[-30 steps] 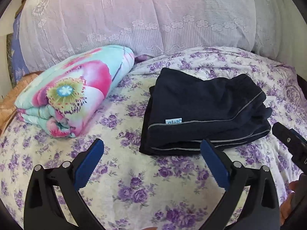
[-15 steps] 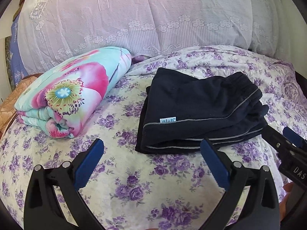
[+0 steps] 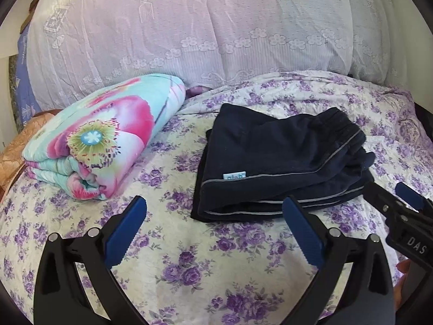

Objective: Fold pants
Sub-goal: 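Open both tools and withdraw from the folded navy pants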

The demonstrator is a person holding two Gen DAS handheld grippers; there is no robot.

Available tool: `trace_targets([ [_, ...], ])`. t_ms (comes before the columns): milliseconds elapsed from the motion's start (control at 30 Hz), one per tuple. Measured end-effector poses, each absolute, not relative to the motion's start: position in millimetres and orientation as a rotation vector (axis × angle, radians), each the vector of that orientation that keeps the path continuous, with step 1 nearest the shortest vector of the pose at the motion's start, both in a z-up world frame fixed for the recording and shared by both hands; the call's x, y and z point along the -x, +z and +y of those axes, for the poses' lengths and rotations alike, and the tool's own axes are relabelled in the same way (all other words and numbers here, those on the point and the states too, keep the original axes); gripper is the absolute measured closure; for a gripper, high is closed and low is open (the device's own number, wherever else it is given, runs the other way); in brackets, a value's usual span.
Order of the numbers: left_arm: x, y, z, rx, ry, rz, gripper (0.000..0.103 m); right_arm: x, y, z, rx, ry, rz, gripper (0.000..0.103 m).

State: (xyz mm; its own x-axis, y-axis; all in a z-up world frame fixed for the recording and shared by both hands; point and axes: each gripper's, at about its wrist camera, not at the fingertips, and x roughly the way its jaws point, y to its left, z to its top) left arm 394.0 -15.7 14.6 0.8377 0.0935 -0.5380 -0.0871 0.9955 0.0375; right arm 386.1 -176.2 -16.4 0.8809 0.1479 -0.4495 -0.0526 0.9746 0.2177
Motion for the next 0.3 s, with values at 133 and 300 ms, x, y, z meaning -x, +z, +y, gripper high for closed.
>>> trace_targets([
  [133, -397.2, 11.9, -18.5, -0.008, 0.068, 0.601, 0.005, -386.1, -16.2, -176.2, -0.2, 0.105, 0.482, 0.003],
  [300, -397.1, 11.6, -21.7, -0.022, 0.047, 0.598, 0.005, -385.8, -16.4, -176.2, -0.202, 0.104, 0.483, 0.003],
])
